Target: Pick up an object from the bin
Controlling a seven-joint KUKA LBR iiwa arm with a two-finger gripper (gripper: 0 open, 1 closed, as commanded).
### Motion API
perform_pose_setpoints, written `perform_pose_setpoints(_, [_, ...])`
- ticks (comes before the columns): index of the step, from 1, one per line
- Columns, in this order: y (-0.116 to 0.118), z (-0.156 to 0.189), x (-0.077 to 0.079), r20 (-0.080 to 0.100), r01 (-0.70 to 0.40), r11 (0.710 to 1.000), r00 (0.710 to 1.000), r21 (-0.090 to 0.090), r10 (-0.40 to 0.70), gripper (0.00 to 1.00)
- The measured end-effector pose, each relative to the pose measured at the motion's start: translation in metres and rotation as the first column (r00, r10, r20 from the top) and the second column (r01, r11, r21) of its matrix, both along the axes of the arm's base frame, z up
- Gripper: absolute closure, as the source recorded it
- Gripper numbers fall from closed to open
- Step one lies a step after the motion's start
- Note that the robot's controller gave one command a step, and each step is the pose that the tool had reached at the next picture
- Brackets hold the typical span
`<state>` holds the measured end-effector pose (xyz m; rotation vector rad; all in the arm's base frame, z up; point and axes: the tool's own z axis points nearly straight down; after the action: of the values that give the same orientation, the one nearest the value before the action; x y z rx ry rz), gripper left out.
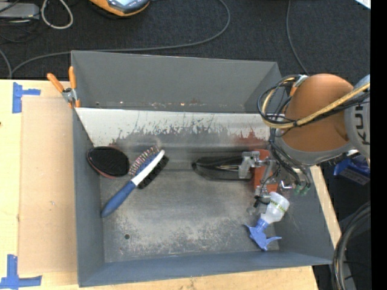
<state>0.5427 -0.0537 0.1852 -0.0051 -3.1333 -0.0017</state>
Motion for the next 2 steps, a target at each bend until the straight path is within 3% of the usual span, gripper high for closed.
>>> perform_pose_setpoints(1, [0.0, 0.003, 0.002, 0.007, -0.003, 1.0, 1.0, 0.0, 0.003, 0.0])
perform_pose_setpoints(2, [-0.083, -0.117, -0.013, -0.003, -0.131, 0.991, 0.991, 0.009, 0.131, 0.0])
